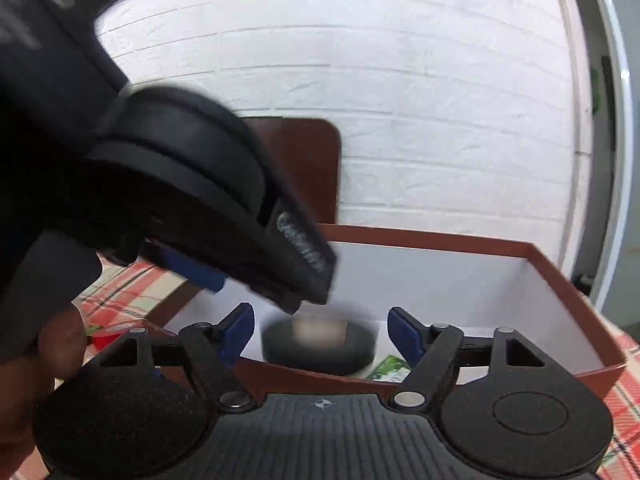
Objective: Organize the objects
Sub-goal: 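Drop the black tape into the brown box with the left gripper, then grasp the green gum pack with the right gripper and lift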
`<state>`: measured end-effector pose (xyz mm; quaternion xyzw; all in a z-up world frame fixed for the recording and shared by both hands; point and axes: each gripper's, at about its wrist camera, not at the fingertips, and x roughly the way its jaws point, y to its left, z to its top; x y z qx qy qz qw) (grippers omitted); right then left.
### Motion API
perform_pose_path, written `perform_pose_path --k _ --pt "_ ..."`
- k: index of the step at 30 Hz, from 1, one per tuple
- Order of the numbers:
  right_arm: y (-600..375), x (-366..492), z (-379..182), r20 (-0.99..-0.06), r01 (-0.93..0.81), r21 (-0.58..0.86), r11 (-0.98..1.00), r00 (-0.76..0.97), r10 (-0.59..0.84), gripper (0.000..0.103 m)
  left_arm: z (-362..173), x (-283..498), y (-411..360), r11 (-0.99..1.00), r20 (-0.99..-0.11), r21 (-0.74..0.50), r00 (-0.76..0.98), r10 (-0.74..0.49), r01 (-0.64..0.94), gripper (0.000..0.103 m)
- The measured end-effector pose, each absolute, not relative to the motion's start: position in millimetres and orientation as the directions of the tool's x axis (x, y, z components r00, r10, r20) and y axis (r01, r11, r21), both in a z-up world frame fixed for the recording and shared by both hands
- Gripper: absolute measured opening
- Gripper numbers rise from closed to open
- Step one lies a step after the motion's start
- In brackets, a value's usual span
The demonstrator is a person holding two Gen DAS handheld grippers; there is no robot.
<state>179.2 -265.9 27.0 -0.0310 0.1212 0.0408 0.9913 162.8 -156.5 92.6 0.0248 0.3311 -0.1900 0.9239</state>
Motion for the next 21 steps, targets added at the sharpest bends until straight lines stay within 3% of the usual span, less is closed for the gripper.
perform_pose_path --k 2,5,7,9,10,14,16,21 --pt "-268.7 156.5 25.7 -0.175 -0.077 -0.046 0.996 0.982 0.068 0.077 85.9 146.2 -147.8 0.919 -0.611 -0.09 0.708 -0.355 0.384 0.054" --pt "-270.3 123.2 16.6 -0.169 -0.094 0.002 0.996 0.981 0.093 0.077 81.7 106.1 -129.8 0.911 -0.535 -0.055 0.758 -0.373 0.409 0.055" --pt "-264.9 110.3 2.0 -0.255 -0.152 0.056 0.987 0.953 0.161 0.077 79.3 78.4 -117.0 0.903 -0.494 -0.014 0.783 -0.379 0.429 0.06" --pt "-251.8 110.1 -14.9 -0.409 -0.236 0.095 0.967 0.877 0.254 0.067 65.2 64.8 -102.5 0.902 -0.534 -0.008 0.76 -0.369 0.432 0.06" --pt "-242.9 110.7 -16.7 -0.45 -0.272 0.072 0.96 0.85 0.275 0.067 53.6 61.6 -92.7 0.91 -0.564 -0.005 0.75 -0.345 0.415 0.06" --pt "-218.3 105.4 -18.2 -0.5 -0.327 -0.039 0.944 0.825 0.265 0.068 5.1 64.4 -37.9 0.965 -0.697 -0.034 0.686 -0.208 0.259 0.059" --pt "-214.0 111.1 -18.8 -0.537 -0.331 -0.03 0.943 0.801 0.264 0.068 -4.2 57.9 -5.0 0.975 -0.674 -0.06 0.712 -0.197 0.213 0.058" --pt "-214.3 86.9 -19.8 -0.563 -0.361 -0.019 0.932 0.774 0.288 0.072 -9.5 61.8 55.0 0.996 -0.624 0.064 0.781 -0.005 0.057 0.063"
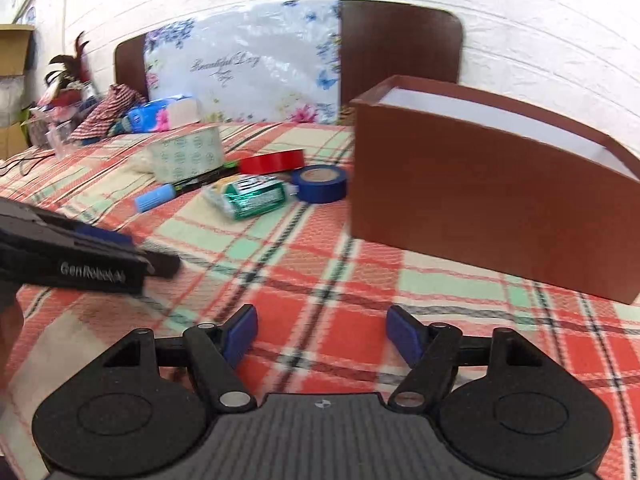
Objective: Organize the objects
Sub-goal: 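Grasp the green gum pack with the right gripper and lift, then close the left gripper on the gum pack while the right gripper releases it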
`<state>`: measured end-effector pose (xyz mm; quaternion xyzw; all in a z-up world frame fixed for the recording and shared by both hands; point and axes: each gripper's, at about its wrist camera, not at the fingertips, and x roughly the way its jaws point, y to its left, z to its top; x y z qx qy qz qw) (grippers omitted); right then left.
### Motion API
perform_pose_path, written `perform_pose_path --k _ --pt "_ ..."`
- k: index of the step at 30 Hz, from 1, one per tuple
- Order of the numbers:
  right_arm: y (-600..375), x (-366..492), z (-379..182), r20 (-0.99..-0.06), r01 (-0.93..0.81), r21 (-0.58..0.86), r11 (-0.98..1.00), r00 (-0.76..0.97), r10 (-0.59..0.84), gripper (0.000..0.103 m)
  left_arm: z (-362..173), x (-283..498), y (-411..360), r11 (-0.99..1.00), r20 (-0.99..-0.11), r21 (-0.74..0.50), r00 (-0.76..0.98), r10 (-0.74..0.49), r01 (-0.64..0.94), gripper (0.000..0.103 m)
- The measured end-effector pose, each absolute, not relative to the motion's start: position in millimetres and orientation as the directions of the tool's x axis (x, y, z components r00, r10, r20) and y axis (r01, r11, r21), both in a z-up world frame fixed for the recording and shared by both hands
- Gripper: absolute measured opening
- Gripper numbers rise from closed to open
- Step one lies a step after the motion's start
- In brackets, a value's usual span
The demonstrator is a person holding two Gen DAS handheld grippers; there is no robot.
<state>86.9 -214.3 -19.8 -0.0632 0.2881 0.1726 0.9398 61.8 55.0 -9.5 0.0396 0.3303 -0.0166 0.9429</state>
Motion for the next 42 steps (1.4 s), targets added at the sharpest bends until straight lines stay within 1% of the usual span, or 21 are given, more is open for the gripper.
perform_pose_path --k 2,3,4,5,7,9,12,13,15,16,17,19,23,28,31,34,35,37,38,40,42 --pt "-202.7 89.6 -25.9 -0.565 -0.393 -0.027 0.919 0.765 0.31 0.071 -13.2 70.0 83.2 0.999 -0.586 0.047 0.809 0.04 -0.016 0.07" --pt "-191.8 94.2 -27.9 -0.563 -0.408 -0.03 0.913 0.761 0.322 0.071 -16.4 71.9 95.5 0.999 -0.569 0.017 0.822 0.039 -0.036 0.073" --pt "-180.7 100.7 -29.3 -0.562 -0.42 -0.034 0.907 0.758 0.33 0.071 -14.7 74.1 106.5 0.998 -0.561 -0.05 0.828 0.005 -0.04 0.072" --pt "-171.2 108.7 -27.4 -0.561 -0.429 -0.041 0.902 0.757 0.335 0.071 -12.4 75.8 109.9 0.996 -0.552 -0.079 0.834 -0.007 -0.044 0.072" --pt "-153.2 123.2 -23.8 -0.549 -0.439 -0.063 0.896 0.765 0.336 0.071 -13.2 75.7 107.0 0.996 -0.547 -0.076 0.837 -0.011 -0.037 0.074" --pt "-133.3 136.8 -21.4 -0.515 -0.445 -0.1 0.89 0.788 0.336 0.072 -14.3 74.5 104.9 0.997 -0.544 -0.078 0.839 -0.017 -0.03 0.075" --pt "-112.6 158.6 -16.0 -0.458 -0.433 -0.149 0.889 0.827 0.326 0.077 -15.8 69.8 110.1 0.992 -0.536 -0.121 0.843 -0.046 -0.023 0.077" --pt "-107.6 167.3 -16.0 -0.455 -0.426 -0.151 0.892 0.831 0.32 0.077 -16.2 69.7 110.3 0.992 -0.536 -0.128 0.843 -0.051 -0.021 0.078" --pt "-99.2 185.1 -21.3 -0.494 -0.437 -0.145 0.888 0.809 0.318 0.074 -17.1 69.5 110.9 0.991 -0.535 -0.132 0.843 -0.058 -0.015 0.079" --pt "-95.9 189.8 -23.8 -0.52 -0.443 -0.153 0.883 0.796 0.31 0.064 -17.5 69.9 111.0 0.991 -0.536 -0.133 0.842 -0.062 -0.012 0.08" --pt "-93.8 189.9 -24.3 -0.527 -0.448 -0.154 0.881 0.791 0.31 0.06 -17.7 70.3 111.8 0.991 -0.536 -0.137 0.841 -0.067 -0.008 0.08" --pt "-94.7 186.0 -24.0 -0.523 -0.449 -0.16 0.879 0.794 0.311 0.056 -17.5 70.4 112.1 0.99 -0.536 -0.142 0.841 -0.072 -0.006 0.081" --pt "-106.8 163.8 -24.1 -0.53 -0.432 -0.159 0.888 0.796 0.292 0.056 -16.8 69.7 111.1 0.991 -0.535 -0.135 0.842 -0.068 -0.006 0.082" --pt "-138.1 106.7 -26.5 -0.537 -0.435 -0.172 0.884 0.794 0.286 0.056 -16.1 68.1 106.3 0.994 -0.539 -0.105 0.841 -0.051 -0.007 0.082" --pt "-161.7 70.5 -29.0 -0.531 -0.42 -0.189 0.888 0.804 0.267 0.057 -15.9 66.7 98.6 0.998 -0.548 -0.055 0.836 -0.024 -0.008 0.083" --pt "-180.3 47.5 -29.8 -0.52 -0.385 -0.186 0.904 0.819 0.242 0.058 -12.6 63.2 81.6 1.0 -0.572 0.025 0.82 0.014 0.001 0.081" --pt "-185.3 42.9 -29.1 -0.515 -0.375 -0.18 0.91 0.824 0.238 0.067 -8.9 58.9 76.8 1.0 -0.586 -0.002 0.81 -0.018 0.021 0.081" --pt "-195.9 36.4 -29.0 -0.514 -0.368 -0.147 0.918 0.821 0.247 0.076 1.8 46.5 66.6 0.989 -0.598 -0.127 0.79 -0.138 0.077 0.08" --pt "-200.3 33.3 -30.7 -0.518 -0.37 -0.127 0.92 0.816 0.256 0.076 7.8 40.4 58.4 0.977 -0.595 -0.177 0.779 -0.201 0.117 0.08" --pt "-208.5 30.5 -32.8 -0.518 -0.364 -0.094 0.927 0.813 0.267 0.076 18.4 32.5 35.8 0.955 -0.594 -0.219 0.749 -0.294 0.201 0.08" --pt "-209.8 32.9 -31.9 -0.526 -0.365 -0.081 0.927 0.806 0.272 0.076 23.1 31.9 13.5 0.924 -0.618 -0.262 0.687 -0.381 0.277 0.079"
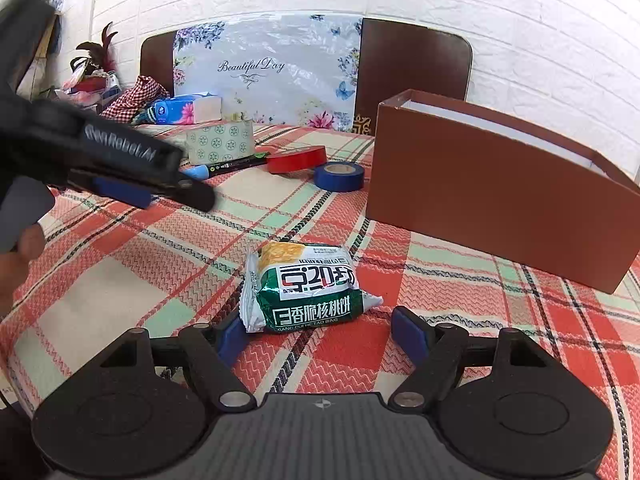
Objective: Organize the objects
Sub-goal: 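Close the left gripper on the gum pack while the right gripper releases it, then drop the gum pack into the brown box with the left gripper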
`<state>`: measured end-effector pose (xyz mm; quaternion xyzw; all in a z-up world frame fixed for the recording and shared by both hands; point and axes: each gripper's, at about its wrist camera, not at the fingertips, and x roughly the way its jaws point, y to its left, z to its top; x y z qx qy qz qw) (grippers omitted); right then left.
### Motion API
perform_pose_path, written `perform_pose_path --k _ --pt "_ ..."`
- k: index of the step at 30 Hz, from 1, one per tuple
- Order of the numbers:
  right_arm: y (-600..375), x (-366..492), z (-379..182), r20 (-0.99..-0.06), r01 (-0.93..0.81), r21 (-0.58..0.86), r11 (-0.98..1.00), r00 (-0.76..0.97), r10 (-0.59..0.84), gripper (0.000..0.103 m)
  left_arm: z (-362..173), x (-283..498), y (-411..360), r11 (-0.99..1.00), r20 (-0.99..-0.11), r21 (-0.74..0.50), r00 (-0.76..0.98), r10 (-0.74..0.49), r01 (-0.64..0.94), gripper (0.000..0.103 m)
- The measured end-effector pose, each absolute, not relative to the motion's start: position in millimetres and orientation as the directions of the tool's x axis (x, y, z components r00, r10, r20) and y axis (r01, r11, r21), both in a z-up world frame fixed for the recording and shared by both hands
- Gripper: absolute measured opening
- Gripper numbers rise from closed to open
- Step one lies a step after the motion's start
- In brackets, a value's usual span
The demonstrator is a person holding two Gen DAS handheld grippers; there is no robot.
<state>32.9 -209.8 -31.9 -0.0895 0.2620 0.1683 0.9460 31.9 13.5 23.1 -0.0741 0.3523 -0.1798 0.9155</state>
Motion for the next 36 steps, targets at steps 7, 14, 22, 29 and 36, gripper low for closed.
perform_pose_path --k 7,14,22,29,36 --pt "-203.6 50.5 -29.7 -0.575 -0.407 -0.074 0.91 0.763 0.294 0.071 3.4 46.0 -30.3 0.902 -0.71 -0.327 0.557 -0.431 0.282 0.059" --pt "-197.4 43.8 -19.1 -0.455 -0.39 -0.114 0.914 0.838 0.301 0.048 45.2 51.0 -45.3 0.876 -0.644 -0.315 0.595 -0.48 0.366 0.043" --pt "-220.8 91.2 35.4 -0.169 -0.165 -0.122 0.979 0.975 0.143 0.056 121.9 102.6 -104.7 0.884 -0.493 -0.146 0.742 -0.454 0.444 0.088" --pt "-251.0 121.9 31.8 -0.208 -0.073 -0.056 0.996 0.976 0.06 0.081 101.3 100.1 -59.8 0.947 -0.439 -0.107 0.841 -0.318 0.302 0.089" --pt "-227.5 85.9 -20.1 -0.479 -0.236 0.037 0.971 0.849 0.225 0.062 -5.2 80.8 29.7 0.997 -0.68 -0.014 0.73 -0.066 0.077 0.087"
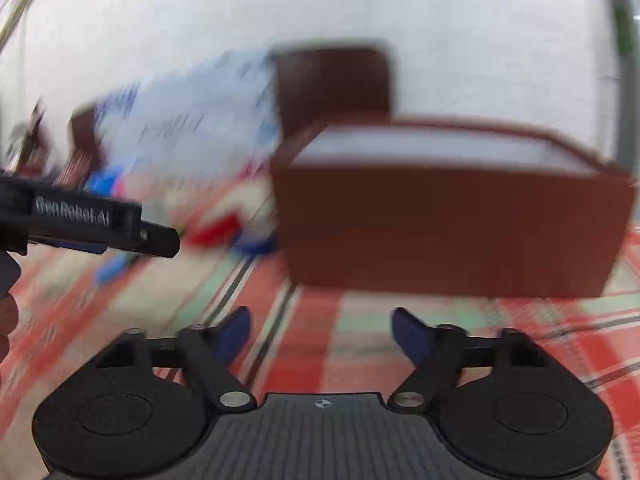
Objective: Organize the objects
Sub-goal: 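Drop the gum pack into the brown box with the left gripper, then grasp the blue-capped marker with the right gripper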
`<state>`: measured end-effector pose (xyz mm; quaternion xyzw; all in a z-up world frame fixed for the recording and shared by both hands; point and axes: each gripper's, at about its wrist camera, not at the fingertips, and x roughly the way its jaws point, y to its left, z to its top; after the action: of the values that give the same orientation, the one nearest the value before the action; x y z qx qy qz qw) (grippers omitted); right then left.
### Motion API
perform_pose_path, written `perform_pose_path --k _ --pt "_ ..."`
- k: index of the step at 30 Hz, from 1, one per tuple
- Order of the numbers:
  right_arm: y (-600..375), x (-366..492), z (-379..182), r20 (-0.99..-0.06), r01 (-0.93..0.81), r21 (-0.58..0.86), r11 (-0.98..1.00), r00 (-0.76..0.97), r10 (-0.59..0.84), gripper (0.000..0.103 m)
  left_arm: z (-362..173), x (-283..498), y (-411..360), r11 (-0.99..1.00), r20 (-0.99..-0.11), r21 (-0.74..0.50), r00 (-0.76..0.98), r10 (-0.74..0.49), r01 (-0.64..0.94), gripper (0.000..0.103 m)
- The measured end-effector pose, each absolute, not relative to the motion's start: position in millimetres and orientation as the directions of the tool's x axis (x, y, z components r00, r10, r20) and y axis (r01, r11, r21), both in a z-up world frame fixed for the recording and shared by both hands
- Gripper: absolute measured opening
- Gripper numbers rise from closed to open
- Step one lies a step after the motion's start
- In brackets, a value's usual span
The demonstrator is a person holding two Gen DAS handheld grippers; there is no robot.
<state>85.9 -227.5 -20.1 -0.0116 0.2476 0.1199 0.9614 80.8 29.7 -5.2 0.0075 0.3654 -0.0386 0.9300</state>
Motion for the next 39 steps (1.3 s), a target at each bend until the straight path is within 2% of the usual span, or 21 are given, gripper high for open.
perform_pose_path --k 2,7,9,12,15,16,22,26,27,29,32,39 --pt "-212.2 85.2 -19.7 -0.497 -0.291 -0.015 0.957 0.832 0.245 0.062 -14.3 55.5 49.1 0.997 -0.636 0.013 0.77 -0.046 0.071 0.089" --pt "-195.0 86.0 -25.1 -0.548 -0.392 -0.046 0.919 0.779 0.305 0.061 -16.3 26.8 94.7 0.999 -0.603 0.015 0.797 -0.016 0.032 0.089" --pt "-186.4 84.8 -22.2 -0.56 -0.424 -0.023 0.905 0.756 0.34 0.062 -11.9 36.9 116.2 0.999 -0.591 0.02 0.806 0.044 -0.04 0.089" --pt "-164.5 100.7 -26.2 -0.575 -0.447 0.007 0.894 0.73 0.369 0.066 -3.3 72.5 161.8 0.973 -0.601 -0.008 0.779 0.181 -0.233 0.088" --pt "-139.7 107.2 -23.2 -0.574 -0.472 -0.016 0.881 0.726 0.378 0.065 -15.3 100.8 200.3 0.939 -0.589 -0.064 0.773 0.237 -0.337 0.09" --pt "-131.4 111.9 -21.5 -0.572 -0.481 -0.018 0.876 0.724 0.386 0.064 -15.7 102.9 203.0 0.937 -0.574 -0.084 0.785 0.234 -0.34 0.094" --pt "-71.6 156.8 -7.2 -0.528 -0.499 0.073 0.864 0.715 0.458 0.066 -16.0 103.9 205.6 0.948 -0.537 -0.169 0.831 0.142 -0.271 0.094" --pt "-26.7 185.2 -25.8 -0.591 -0.469 0.029 0.883 0.704 0.393 0.064 -16.7 103.4 207.9 0.944 -0.531 -0.19 0.837 0.133 -0.271 0.094" --pt "-24.5 182.8 -27.0 -0.569 -0.458 0.007 0.889 0.729 0.381 0.06 -16.7 103.1 209.5 0.944 -0.531 -0.192 0.837 0.131 -0.269 0.094" --pt "-24.9 177.7 -25.3 -0.568 -0.448 -0.022 0.894 0.741 0.357 0.033 -17.0 103.3 211.0 0.943 -0.528 -0.201 0.84 0.125 -0.267 0.094" --pt "-44.7 163.5 -25.8 -0.567 -0.435 -0.027 0.9 0.748 0.345 0.02 -17.3 103.9 211.9 0.942 -0.527 -0.205 0.841 0.123 -0.266 0.094" --pt "-124.9 91.3 -26.3 -0.57 -0.406 -0.032 0.913 0.758 0.317 0.017 -15.9 105.3 204.9 0.951 -0.542 -0.155 0.828 0.146 -0.269 0.094"
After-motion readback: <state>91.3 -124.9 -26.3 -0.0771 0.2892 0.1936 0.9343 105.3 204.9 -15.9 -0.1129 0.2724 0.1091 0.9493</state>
